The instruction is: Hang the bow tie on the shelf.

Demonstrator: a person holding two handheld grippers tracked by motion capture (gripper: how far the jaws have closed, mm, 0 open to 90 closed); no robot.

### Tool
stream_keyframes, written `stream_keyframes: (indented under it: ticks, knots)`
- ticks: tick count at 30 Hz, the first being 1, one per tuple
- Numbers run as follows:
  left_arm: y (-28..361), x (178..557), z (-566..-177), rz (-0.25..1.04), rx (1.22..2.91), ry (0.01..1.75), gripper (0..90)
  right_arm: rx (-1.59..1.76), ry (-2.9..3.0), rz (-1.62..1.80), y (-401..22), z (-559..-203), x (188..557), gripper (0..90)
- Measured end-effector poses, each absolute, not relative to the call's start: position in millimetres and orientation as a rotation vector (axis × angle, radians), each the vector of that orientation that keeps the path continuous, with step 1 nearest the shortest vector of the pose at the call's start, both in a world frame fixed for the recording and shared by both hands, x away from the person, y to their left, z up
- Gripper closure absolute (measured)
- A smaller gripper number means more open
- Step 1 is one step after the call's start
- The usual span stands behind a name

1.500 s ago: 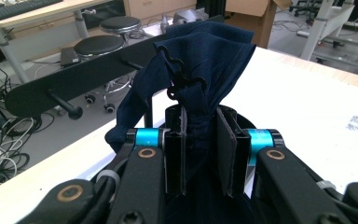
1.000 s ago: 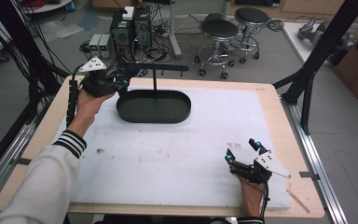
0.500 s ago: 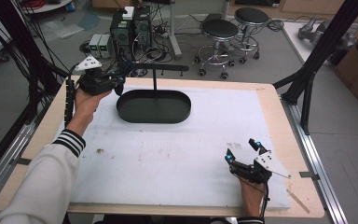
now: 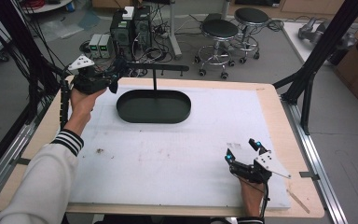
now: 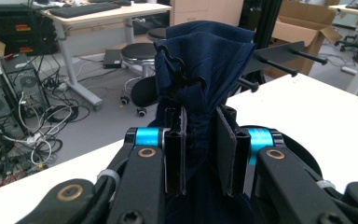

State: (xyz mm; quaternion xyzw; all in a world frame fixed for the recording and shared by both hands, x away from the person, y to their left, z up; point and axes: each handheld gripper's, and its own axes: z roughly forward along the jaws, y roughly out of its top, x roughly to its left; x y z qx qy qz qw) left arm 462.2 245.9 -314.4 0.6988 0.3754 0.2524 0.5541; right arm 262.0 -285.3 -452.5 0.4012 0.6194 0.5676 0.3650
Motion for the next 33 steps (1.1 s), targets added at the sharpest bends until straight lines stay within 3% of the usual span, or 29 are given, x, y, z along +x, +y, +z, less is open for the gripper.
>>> stream_keyframes:
  ticks: [24, 33]
  knots:
    - [256, 464, -338, 0.569, 1.663, 0.977, 73.7, 1.032, 1.591, 1.460, -285, -453, 262, 7.1]
    - [258, 463, -344, 0.558, 1.670, 0.993, 68.5, 1.036, 1.593, 1.461, -285, -453, 261, 7.1]
